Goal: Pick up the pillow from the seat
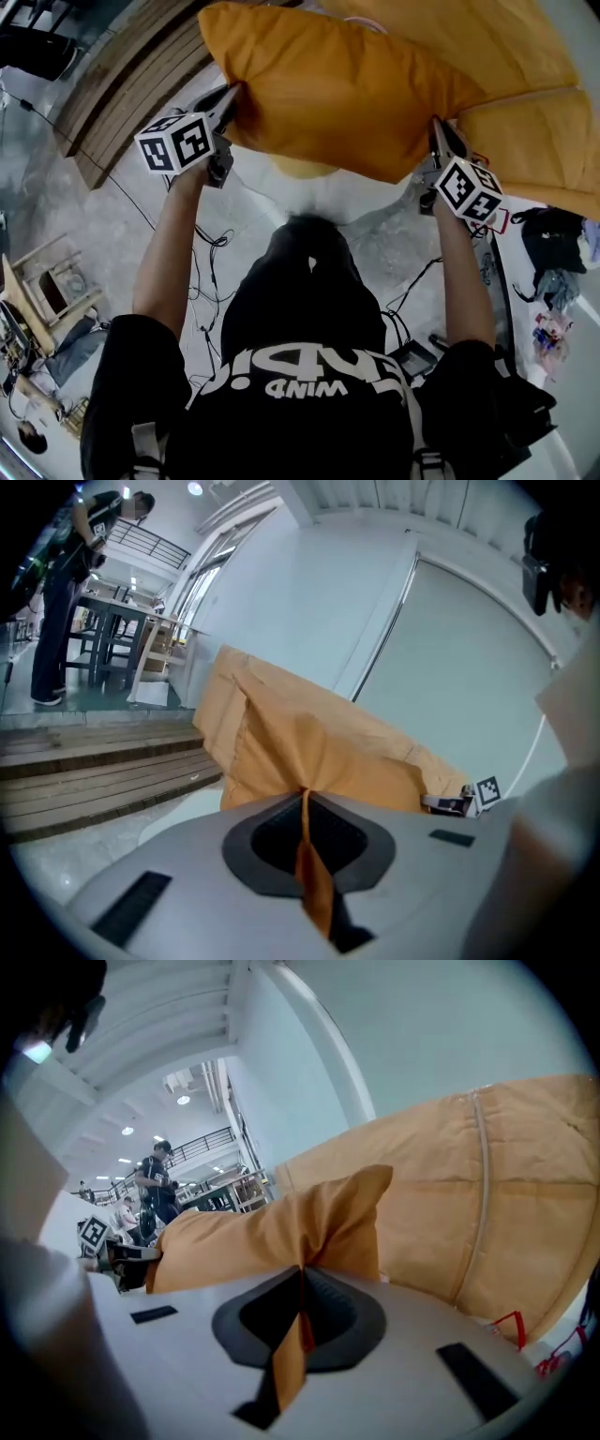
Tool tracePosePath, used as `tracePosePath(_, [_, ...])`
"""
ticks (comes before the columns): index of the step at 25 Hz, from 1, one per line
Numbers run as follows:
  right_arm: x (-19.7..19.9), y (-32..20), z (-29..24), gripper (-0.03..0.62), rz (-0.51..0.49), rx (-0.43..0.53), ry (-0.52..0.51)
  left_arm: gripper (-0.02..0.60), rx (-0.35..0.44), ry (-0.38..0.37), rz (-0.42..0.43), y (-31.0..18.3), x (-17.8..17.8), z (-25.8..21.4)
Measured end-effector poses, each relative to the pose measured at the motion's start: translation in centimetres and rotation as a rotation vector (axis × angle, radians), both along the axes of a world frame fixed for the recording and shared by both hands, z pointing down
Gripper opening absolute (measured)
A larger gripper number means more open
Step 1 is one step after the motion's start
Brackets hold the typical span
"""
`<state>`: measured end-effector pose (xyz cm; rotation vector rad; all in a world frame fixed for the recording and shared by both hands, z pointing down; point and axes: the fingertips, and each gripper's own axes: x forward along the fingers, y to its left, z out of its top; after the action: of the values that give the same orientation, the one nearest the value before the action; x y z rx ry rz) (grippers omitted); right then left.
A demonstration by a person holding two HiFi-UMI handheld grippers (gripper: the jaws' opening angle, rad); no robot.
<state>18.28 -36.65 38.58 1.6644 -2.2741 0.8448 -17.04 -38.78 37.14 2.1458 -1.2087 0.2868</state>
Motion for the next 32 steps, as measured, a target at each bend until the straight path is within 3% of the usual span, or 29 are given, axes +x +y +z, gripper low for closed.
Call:
tracePosePath(6, [-0.5,3.7,-8.4,0.028,0.007,0.092,-0.04,0.014,0.148,-0.058,-0.015,4.5,-0.6,-9.2])
tracePosePath(10, [-2.5,5.9,-14.1,0.028,-0.085,0.19,-0.018,0.014,0.296,-0.068,-0.03,8.2,-2.0,-14.4])
tracePosePath(13, [-4.0,8.2,-18.4,0.028,-0.15,0.266,0.007,0.014,0.371,-0.114,-0.048,11.2,-3.1,-18.3])
tracePosePath(18, [-6.2,13.4,-22.5,0.028,-0.226,0.337,0.055,0.014,0.505,-0.127,-0.103,15.9,-4.9,-23.1])
tracePosePath(32, [-4.3,16.4,-23.7,0.028,-0.166,0.379,0.04,0.014,0.529,-0.131,-0.066,19.0,-3.0,-24.2])
